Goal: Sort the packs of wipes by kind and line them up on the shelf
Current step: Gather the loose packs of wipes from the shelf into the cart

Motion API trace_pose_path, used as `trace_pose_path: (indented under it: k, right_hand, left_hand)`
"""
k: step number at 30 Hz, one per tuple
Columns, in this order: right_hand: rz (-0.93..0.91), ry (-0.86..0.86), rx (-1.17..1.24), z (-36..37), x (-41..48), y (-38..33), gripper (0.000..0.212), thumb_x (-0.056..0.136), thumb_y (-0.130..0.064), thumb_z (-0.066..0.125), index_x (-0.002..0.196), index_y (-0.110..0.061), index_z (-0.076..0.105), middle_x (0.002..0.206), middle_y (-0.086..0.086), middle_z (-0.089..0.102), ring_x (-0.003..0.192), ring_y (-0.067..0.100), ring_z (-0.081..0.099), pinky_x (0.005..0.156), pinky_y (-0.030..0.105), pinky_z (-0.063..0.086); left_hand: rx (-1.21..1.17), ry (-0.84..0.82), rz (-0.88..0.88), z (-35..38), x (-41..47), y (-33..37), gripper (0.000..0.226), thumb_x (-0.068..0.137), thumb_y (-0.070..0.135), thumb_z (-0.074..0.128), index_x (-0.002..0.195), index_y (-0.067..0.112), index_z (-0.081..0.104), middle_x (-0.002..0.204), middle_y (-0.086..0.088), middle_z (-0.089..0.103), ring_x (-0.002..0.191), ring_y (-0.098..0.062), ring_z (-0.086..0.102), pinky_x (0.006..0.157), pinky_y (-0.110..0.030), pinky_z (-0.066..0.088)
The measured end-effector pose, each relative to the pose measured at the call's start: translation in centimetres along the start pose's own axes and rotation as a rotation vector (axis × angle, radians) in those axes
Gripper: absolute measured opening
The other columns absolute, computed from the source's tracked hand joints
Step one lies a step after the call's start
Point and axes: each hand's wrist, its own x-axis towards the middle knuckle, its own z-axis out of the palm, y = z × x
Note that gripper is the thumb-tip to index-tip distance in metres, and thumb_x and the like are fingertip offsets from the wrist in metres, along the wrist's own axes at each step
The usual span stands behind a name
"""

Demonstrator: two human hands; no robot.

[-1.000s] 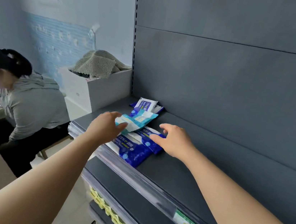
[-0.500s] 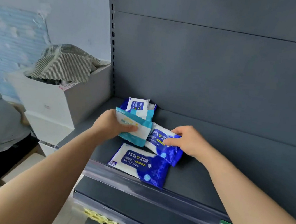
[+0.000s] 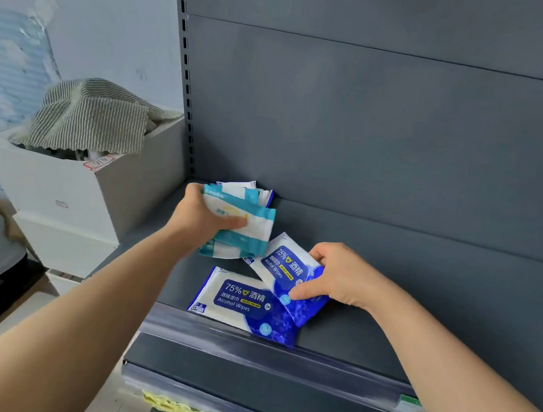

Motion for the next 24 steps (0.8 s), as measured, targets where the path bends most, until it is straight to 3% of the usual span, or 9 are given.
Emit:
trace_pose_path:
  k: [2, 5, 9, 11, 13, 15, 18, 20, 24]
  right_hand:
    - [-0.005, -0.003, -0.031, 0.4, -0.1, -0.4, 0.049, 0.054, -0.032, 0.091, 0.085, -0.016, 0.056, 0.086, -0.002, 0.069, 0.075, 0.017, 0.064, 0.068, 0.034, 0.052]
    - [-0.010, 0.009, -0.092, 0.9, -0.4, -1.2, 0.049, 0.054, -0.034, 0.091, 0.084, -0.018, 0.056, 0.087, -0.004, 0.066, 0.072, 0.014, 0.060, 0.063, 0.030, 0.048]
    - [-0.030, -0.006, -0.062, 1.4, -1.1, -1.6, 0.035, 0.059, -0.024, 0.090, 0.076, -0.020, 0.059, 0.075, -0.009, 0.067, 0.064, 0.009, 0.059, 0.053, 0.018, 0.044]
    - [-0.059, -0.018, -0.024, 1.7, -1.4, -1.7, 0.029, 0.062, -0.018, 0.088, 0.069, -0.023, 0.061, 0.069, -0.012, 0.066, 0.058, 0.004, 0.057, 0.049, 0.012, 0.041]
    - [-0.077, 0.001, 0.046, 1.6, -1.3, -1.5, 0.025, 0.063, -0.014, 0.087, 0.071, -0.021, 0.064, 0.072, -0.007, 0.070, 0.063, 0.008, 0.062, 0.057, 0.016, 0.046]
    - [-0.074, 0.028, 0.204, 1.8, -1.1, -1.5, 0.023, 0.067, -0.005, 0.083, 0.084, -0.011, 0.068, 0.084, 0.004, 0.074, 0.076, 0.019, 0.069, 0.069, 0.029, 0.056]
    - [-0.040, 0.060, 0.461, 1.4, -0.8, -1.7, 0.032, 0.072, 0.006, 0.077, 0.101, -0.001, 0.065, 0.094, 0.012, 0.073, 0.080, 0.022, 0.071, 0.065, 0.032, 0.059]
    - [-0.038, 0.081, 0.542, 0.9, -0.2, -1.9, 0.032, 0.075, 0.006, 0.074, 0.104, -0.003, 0.064, 0.096, 0.010, 0.073, 0.080, 0.019, 0.070, 0.064, 0.030, 0.058]
    - [-0.045, 0.075, 0.635, -0.3, 3.1, -3.2, 0.023, 0.087, 0.003, 0.062, 0.108, -0.007, 0.062, 0.101, 0.009, 0.071, 0.086, 0.019, 0.069, 0.075, 0.031, 0.058]
  left_hand:
    - [-0.095, -0.112, -0.048, -1.8, -1.6, 0.1, 0.062, 0.059, 0.024, 0.091, 0.108, 0.007, 0.058, 0.101, -0.004, 0.072, 0.085, -0.017, 0.071, 0.072, -0.033, 0.059]
    - [-0.029, -0.282, -0.116, -3.4, -4.2, -0.3, 0.031, 0.071, 0.022, 0.083, 0.095, 0.008, 0.070, 0.090, -0.006, 0.076, 0.077, -0.019, 0.073, 0.066, -0.031, 0.059]
    - [-0.028, -0.336, -0.144, -3.8, -5.9, -0.9, 0.025, 0.073, 0.014, 0.082, 0.093, 0.009, 0.067, 0.089, -0.004, 0.076, 0.077, -0.018, 0.074, 0.062, -0.031, 0.059]
    - [-0.049, -0.354, -0.133, -3.6, -6.3, -1.2, 0.025, 0.071, 0.007, 0.082, 0.091, 0.009, 0.067, 0.094, -0.007, 0.076, 0.081, -0.020, 0.074, 0.071, -0.035, 0.061]
    - [-0.073, -0.347, -0.129, -2.8, -6.4, -1.4, 0.028, 0.069, 0.003, 0.083, 0.090, 0.009, 0.065, 0.093, -0.007, 0.076, 0.080, -0.020, 0.074, 0.072, -0.036, 0.061]
    - [-0.132, -0.321, -0.135, -2.5, -6.5, -1.5, 0.033, 0.069, 0.002, 0.083, 0.092, 0.010, 0.061, 0.085, -0.003, 0.076, 0.073, -0.017, 0.073, 0.065, -0.033, 0.061]
    - [-0.199, -0.271, -0.148, -2.4, -6.0, -1.7, 0.049, 0.064, 0.006, 0.086, 0.104, 0.011, 0.058, 0.093, -0.003, 0.074, 0.077, -0.018, 0.073, 0.066, -0.035, 0.061]
    - [-0.237, -0.220, -0.155, -2.3, -5.2, -1.5, 0.057, 0.062, 0.009, 0.088, 0.109, 0.013, 0.056, 0.101, -0.004, 0.072, 0.084, -0.021, 0.073, 0.072, -0.040, 0.061]
    - [-0.328, -0.086, -0.098, -2.7, -2.1, 0.2, 0.056, 0.063, 0.004, 0.086, 0.108, 0.012, 0.053, 0.100, -0.003, 0.070, 0.083, -0.020, 0.071, 0.062, -0.035, 0.059]
